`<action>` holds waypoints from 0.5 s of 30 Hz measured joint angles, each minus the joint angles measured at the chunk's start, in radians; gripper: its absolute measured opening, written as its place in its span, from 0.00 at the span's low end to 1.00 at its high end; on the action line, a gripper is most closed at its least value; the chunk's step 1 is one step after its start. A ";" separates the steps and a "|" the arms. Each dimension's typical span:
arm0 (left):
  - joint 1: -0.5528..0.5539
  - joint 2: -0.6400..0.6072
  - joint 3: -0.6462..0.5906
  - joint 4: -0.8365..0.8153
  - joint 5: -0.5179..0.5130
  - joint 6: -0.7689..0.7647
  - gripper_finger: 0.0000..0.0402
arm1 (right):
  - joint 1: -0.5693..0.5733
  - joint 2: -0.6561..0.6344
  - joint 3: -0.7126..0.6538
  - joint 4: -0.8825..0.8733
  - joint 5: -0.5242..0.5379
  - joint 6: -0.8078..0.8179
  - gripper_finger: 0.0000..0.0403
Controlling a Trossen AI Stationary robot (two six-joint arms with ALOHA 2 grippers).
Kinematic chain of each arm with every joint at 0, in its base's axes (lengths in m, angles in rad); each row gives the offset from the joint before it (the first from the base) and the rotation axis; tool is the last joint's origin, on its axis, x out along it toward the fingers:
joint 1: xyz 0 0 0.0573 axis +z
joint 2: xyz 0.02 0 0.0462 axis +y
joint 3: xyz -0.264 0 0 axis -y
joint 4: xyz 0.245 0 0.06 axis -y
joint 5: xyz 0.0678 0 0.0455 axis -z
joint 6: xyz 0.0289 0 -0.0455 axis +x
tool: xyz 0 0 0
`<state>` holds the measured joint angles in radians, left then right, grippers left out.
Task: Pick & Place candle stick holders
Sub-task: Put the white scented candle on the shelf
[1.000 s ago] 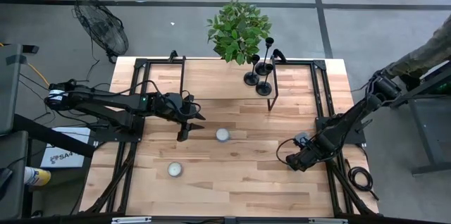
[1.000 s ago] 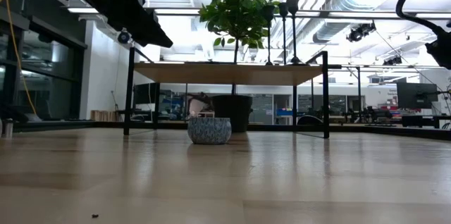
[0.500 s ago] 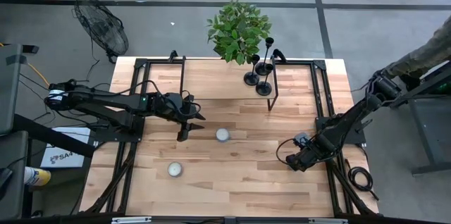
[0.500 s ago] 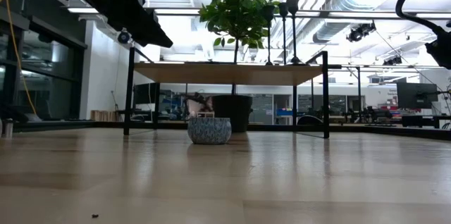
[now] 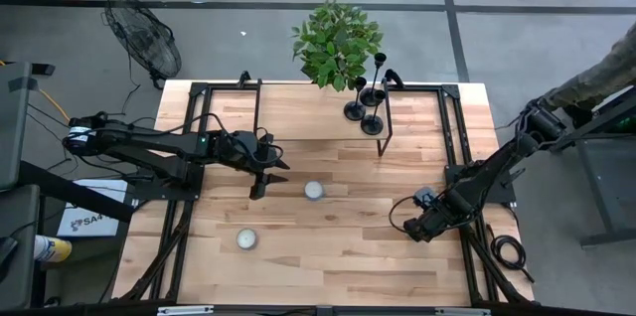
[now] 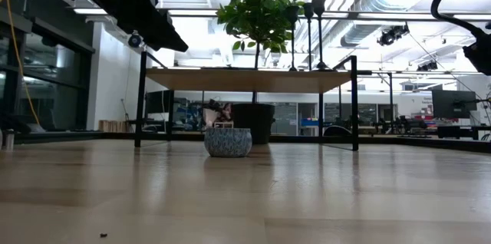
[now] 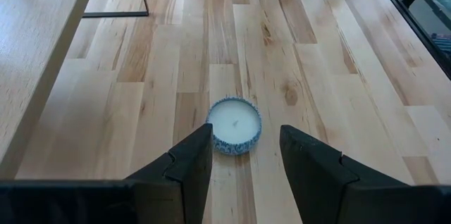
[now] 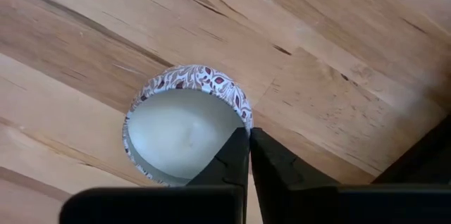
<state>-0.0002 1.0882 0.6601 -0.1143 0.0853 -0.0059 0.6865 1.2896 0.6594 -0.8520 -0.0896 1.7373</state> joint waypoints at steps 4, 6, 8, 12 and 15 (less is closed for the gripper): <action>0.000 0.000 0.000 0.000 0.000 0.000 0.41 | 0.000 0.000 0.000 0.000 0.000 -0.019 0.01; 0.000 0.000 0.000 0.000 0.000 0.000 0.41 | 0.000 0.000 0.000 0.000 0.000 -0.026 0.00; 0.000 0.000 0.000 0.000 0.000 0.000 0.41 | 0.000 0.000 0.000 0.000 0.001 -0.037 0.00; 0.000 0.000 0.000 0.000 0.000 0.000 0.41 | 0.000 0.000 0.000 -0.007 0.002 -0.044 0.00; 0.000 0.000 0.000 0.000 0.000 0.000 0.41 | 0.000 0.000 0.000 -0.008 0.000 -0.044 0.00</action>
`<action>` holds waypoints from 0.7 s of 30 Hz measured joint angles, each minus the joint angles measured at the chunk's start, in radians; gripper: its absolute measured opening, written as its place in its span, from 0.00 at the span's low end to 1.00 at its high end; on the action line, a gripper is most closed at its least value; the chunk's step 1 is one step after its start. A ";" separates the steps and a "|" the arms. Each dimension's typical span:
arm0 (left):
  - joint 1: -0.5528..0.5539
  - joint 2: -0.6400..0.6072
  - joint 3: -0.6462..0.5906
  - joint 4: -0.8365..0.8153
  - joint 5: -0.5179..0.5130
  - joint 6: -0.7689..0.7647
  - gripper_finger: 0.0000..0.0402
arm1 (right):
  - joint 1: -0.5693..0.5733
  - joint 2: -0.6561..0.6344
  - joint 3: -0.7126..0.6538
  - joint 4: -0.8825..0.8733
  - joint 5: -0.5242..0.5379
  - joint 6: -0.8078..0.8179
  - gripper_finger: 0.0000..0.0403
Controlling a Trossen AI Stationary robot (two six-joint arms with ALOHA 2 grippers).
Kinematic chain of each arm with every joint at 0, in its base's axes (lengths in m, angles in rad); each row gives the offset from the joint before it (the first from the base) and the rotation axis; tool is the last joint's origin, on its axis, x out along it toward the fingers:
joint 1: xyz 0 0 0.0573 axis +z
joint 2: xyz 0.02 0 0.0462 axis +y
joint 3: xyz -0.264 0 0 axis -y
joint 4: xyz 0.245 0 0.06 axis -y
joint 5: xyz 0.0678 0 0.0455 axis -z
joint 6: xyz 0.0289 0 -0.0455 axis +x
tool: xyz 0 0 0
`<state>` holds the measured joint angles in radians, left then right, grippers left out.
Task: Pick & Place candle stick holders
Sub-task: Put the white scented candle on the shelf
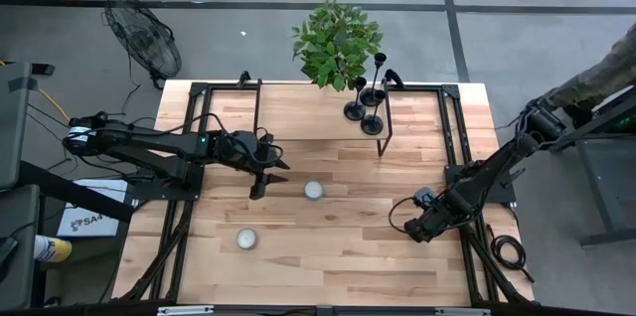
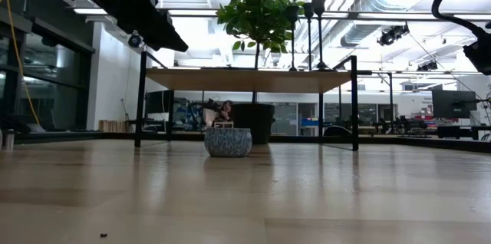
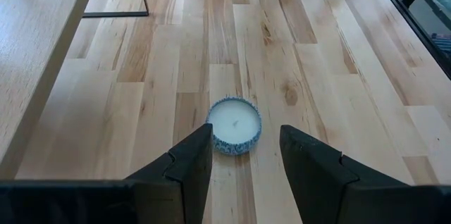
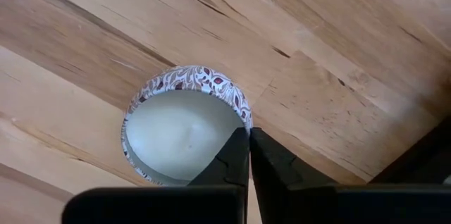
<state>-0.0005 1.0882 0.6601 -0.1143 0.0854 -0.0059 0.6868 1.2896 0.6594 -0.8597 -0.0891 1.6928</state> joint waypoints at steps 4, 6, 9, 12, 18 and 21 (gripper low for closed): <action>0.000 0.000 0.000 0.000 0.000 0.000 0.41 | 0.000 0.000 0.000 0.000 0.000 0.000 0.00; 0.000 0.000 0.000 0.000 0.000 0.000 0.41 | 0.000 0.000 0.000 0.000 -0.001 0.000 0.00; 0.000 0.000 0.000 0.000 0.000 0.000 0.41 | 0.000 0.000 0.019 -0.019 -0.005 -0.006 0.00; 0.000 0.000 0.000 0.000 0.000 0.000 0.41 | 0.000 0.000 0.058 -0.053 -0.005 -0.024 0.00; 0.000 0.000 0.000 0.000 0.000 0.000 0.41 | -0.003 0.000 0.131 -0.122 0.011 -0.056 0.00; 0.000 0.000 0.000 0.000 0.000 0.000 0.41 | -0.018 0.000 0.143 -0.133 0.004 -0.085 0.00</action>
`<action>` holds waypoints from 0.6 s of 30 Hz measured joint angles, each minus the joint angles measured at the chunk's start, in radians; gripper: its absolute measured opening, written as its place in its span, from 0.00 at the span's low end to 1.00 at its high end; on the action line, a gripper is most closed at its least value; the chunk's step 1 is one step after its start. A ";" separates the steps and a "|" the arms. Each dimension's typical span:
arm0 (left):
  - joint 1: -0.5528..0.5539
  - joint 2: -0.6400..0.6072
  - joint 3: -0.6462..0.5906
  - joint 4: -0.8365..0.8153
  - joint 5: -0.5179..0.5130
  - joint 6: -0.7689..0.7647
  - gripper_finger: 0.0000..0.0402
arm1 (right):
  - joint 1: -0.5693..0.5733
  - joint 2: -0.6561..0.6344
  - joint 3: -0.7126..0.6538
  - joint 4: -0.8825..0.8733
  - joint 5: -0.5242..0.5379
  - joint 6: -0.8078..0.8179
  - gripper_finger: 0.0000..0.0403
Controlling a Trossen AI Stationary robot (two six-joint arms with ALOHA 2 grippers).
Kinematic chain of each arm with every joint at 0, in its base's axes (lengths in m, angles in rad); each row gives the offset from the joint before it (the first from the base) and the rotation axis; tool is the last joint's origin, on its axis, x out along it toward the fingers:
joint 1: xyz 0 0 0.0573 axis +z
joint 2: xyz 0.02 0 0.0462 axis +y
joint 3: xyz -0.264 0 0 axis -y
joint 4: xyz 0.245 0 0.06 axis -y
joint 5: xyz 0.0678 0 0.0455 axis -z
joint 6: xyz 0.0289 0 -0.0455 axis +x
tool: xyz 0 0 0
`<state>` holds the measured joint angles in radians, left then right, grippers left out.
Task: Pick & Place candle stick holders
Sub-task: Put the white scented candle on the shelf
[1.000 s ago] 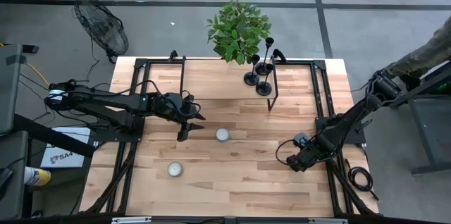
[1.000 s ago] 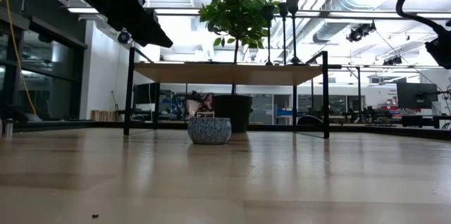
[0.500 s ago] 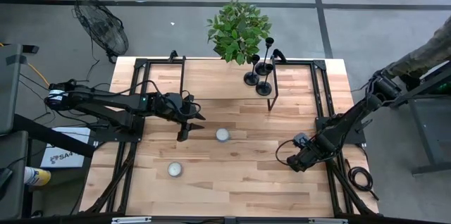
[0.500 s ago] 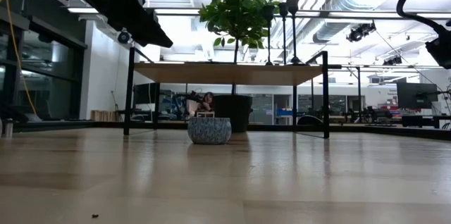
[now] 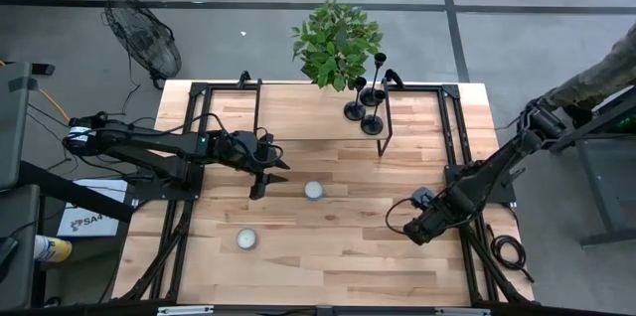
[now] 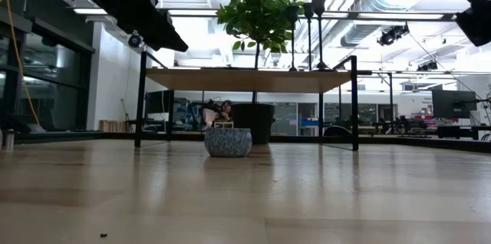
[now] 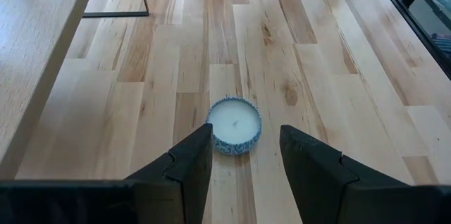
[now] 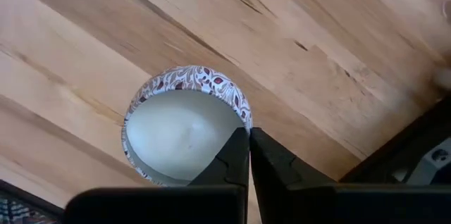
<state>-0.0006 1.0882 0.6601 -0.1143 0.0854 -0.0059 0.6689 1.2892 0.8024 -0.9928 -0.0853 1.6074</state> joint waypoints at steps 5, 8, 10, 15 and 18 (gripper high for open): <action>0.000 0.000 0.000 0.000 0.000 0.000 0.41 | -0.046 0.000 0.004 0.000 -0.021 -0.085 0.00; 0.000 0.000 0.000 0.000 0.000 0.000 0.41 | -0.082 0.000 0.004 0.001 -0.032 -0.136 0.00; 0.000 0.000 0.000 0.000 0.000 0.000 0.41 | -0.105 0.000 0.004 0.002 -0.038 -0.162 0.00; 0.000 0.000 0.000 0.000 0.000 0.000 0.41 | -0.146 0.000 0.004 0.006 -0.041 -0.228 0.00; 0.000 0.000 0.000 0.025 0.000 0.000 0.41 | -0.164 0.000 0.004 0.007 -0.035 -0.261 0.00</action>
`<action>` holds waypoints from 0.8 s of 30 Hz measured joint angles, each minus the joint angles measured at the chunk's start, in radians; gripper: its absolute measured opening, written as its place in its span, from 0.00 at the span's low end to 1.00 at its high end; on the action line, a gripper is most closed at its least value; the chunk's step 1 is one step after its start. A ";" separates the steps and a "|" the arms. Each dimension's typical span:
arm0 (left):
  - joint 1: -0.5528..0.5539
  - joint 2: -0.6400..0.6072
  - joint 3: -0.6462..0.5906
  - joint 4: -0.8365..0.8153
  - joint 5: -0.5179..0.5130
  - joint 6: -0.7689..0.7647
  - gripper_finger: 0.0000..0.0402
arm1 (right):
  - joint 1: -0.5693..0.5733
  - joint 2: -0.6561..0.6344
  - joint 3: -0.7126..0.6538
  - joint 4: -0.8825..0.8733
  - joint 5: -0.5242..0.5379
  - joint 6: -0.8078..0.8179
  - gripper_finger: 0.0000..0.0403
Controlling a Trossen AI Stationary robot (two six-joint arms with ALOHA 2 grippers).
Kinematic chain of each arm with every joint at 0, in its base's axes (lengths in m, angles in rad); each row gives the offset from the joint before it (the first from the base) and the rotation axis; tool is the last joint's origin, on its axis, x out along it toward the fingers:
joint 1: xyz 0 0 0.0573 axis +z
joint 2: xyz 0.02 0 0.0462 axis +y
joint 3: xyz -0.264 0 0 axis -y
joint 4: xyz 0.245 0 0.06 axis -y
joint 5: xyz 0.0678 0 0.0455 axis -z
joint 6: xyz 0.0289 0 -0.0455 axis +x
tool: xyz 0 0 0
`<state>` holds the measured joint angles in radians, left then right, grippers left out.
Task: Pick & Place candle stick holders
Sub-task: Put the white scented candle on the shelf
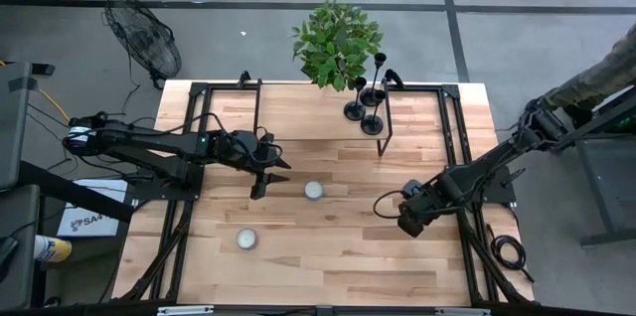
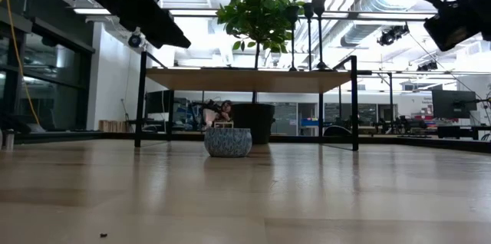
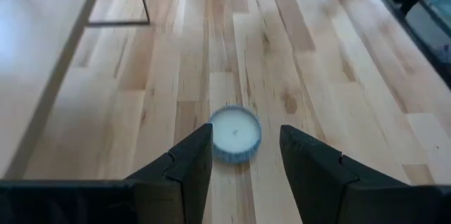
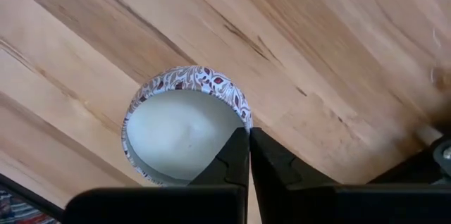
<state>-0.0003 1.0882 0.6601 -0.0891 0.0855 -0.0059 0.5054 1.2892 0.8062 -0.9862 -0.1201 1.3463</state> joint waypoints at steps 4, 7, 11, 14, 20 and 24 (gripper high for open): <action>0.000 -0.001 0.000 0.042 0.000 0.000 0.41 | -0.019 0.000 0.000 0.011 0.004 -0.042 0.00; 0.000 -0.001 0.000 0.070 0.000 0.000 0.41 | -0.035 0.000 0.000 0.022 0.007 -0.070 0.00; 0.000 -0.001 0.000 0.102 0.000 0.000 0.41 | -0.053 0.000 0.008 0.033 0.027 -0.102 0.00; 0.000 -0.001 0.000 0.101 0.000 0.000 0.41 | -0.063 0.000 0.048 0.034 0.061 -0.132 0.00; 0.000 -0.001 0.000 0.101 0.000 0.000 0.41 | -0.088 0.000 0.144 0.009 0.117 -0.194 0.00; 0.000 -0.001 0.000 0.099 0.000 0.000 0.41 | -0.116 0.022 0.214 -0.051 0.134 -0.233 0.00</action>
<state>-0.0002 1.0874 0.6601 0.0100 0.0853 -0.0055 0.3893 1.3108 1.0205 -1.0375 0.0138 1.1137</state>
